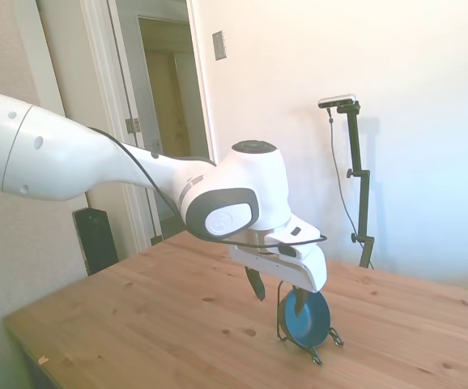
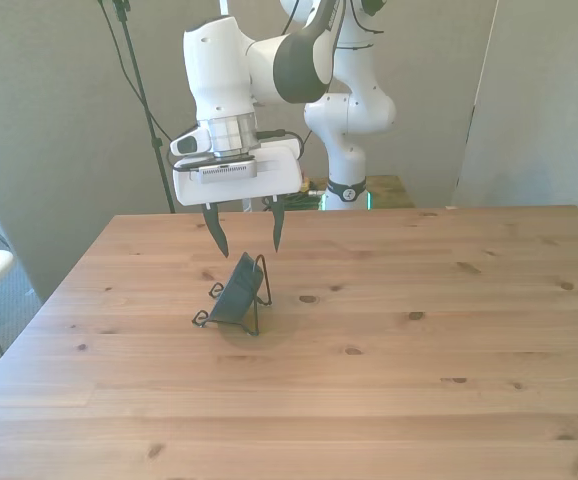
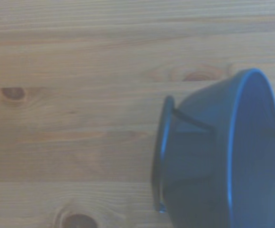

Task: Unload the bowl

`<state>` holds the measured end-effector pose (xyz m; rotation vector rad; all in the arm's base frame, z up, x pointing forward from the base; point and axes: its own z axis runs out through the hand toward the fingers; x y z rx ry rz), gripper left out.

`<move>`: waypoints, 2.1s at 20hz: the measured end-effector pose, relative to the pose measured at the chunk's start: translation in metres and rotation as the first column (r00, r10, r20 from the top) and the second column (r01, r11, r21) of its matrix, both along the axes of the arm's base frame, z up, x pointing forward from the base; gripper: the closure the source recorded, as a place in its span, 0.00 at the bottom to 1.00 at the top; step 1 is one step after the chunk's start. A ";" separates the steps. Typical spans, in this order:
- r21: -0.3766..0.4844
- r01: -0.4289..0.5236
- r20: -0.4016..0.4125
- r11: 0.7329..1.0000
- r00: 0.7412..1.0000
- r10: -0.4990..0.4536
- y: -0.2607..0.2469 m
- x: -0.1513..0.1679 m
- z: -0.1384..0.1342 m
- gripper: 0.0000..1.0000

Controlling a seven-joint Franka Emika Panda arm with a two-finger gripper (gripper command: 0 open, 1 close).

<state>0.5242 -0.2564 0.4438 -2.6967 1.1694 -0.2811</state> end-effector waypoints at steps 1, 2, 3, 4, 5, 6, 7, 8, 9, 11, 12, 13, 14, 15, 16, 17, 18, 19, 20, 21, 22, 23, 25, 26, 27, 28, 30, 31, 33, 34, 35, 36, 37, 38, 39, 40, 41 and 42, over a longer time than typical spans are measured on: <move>0.008 -0.019 0.008 1.000 1.000 0.019 0.001 0.001 -0.002 0.00; 0.016 -0.038 0.015 0.999 0.999 0.038 0.002 0.002 -0.004 0.00; 0.025 -0.054 0.017 0.998 0.998 0.053 0.003 0.003 -0.007 0.00; 0.034 -0.066 0.017 0.997 0.998 0.066 0.003 0.003 -0.009 0.00; 0.042 -0.076 0.015 0.996 0.997 0.076 0.003 0.003 -0.011 0.00; 0.046 -0.086 0.014 0.995 0.996 0.085 0.003 0.002 -0.012 0.00; 0.050 -0.091 0.015 0.995 0.996 0.090 0.003 0.002 -0.013 0.00; 0.057 -0.094 0.016 0.994 0.996 0.093 0.002 0.001 -0.013 0.00; 0.064 -0.096 0.015 0.993 0.995 0.095 0.002 0.001 -0.014 0.00; 0.068 -0.100 0.012 0.993 0.995 0.099 0.003 0.002 -0.017 1.00; 0.068 -0.102 0.010 0.992 0.995 0.102 0.003 0.003 -0.018 1.00; 0.069 -0.104 0.008 0.992 0.995 0.103 0.004 0.004 -0.020 1.00; 0.070 -0.105 0.007 0.992 0.994 0.105 0.005 0.005 -0.020 1.00; 0.070 -0.107 0.007 0.992 0.994 0.107 0.005 0.006 -0.021 1.00; 0.070 -0.109 0.006 0.992 0.994 0.109 0.006 0.007 -0.021 1.00; 0.069 -0.111 0.006 0.991 0.994 0.111 0.006 0.007 -0.022 1.00; 0.069 -0.114 0.007 0.991 0.993 0.114 0.006 0.008 -0.022 1.00; 0.070 -0.116 0.008 0.991 0.993 0.116 0.006 0.009 -0.023 1.00; 0.072 -0.120 0.010 0.990 0.993 0.119 0.006 0.010 -0.024 1.00; 0.074 -0.123 0.011 0.990 0.992 0.123 0.006 0.011 -0.025 1.00; 0.076 -0.127 0.011 0.989 0.992 0.126 0.005 0.012 -0.027 1.00; 0.079 -0.130 0.013 0.988 0.991 0.130 0.005 0.013 -0.028 1.00; 0.087 -0.140 0.018 0.986 0.990 0.139 0.006 0.013 -0.031 1.00; 0.089 -0.144 0.021 0.986 0.990 0.143 0.005 0.013 -0.031 1.00; 0.091 -0.146 0.024 0.985 0.989 0.144 0.004 0.013 -0.031 1.00; 0.092 -0.146 0.027 0.985 0.989 0.144 0.003 0.012 -0.031 1.00; 0.099 -0.148 0.029 0.984 0.989 0.146 -0.001 0.010 -0.032 1.00; 0.106 -0.149 0.032 0.983 0.989 0.147 -0.003 0.008 -0.032 1.00; 0.111 -0.149 0.038 0.983 0.989 0.145 -0.007 0.006 -0.031 1.00; 0.113 -0.146 0.041 0.983 0.989 0.143 -0.009 0.005 -0.031 1.00; 0.114 -0.145 0.043 0.983 0.989 0.141 -0.010 0.004 -0.031 1.00; 0.115 -0.144 0.045 0.983 0.989 0.139 -0.011 0.004 -0.031 1.00; 0.115 -0.142 0.047 0.983 0.989 0.138 -0.012 0.003 -0.030 1.00; 0.116 -0.141 0.049 0.983 0.989 0.137 -0.013 0.003 -0.030 1.00; 0.116 -0.141 0.050 0.983 0.989 0.136 -0.014 0.002 -0.030 1.00; 0.115 -0.140 0.051 0.983 0.989 0.135 -0.015 0.002 -0.029 1.00; 0.115 -0.141 0.052 0.983 0.989 0.135 -0.016 0.001 -0.029 1.00; 0.115 -0.142 0.053 0.983 0.989 0.136 -0.017 0.001 -0.029 1.00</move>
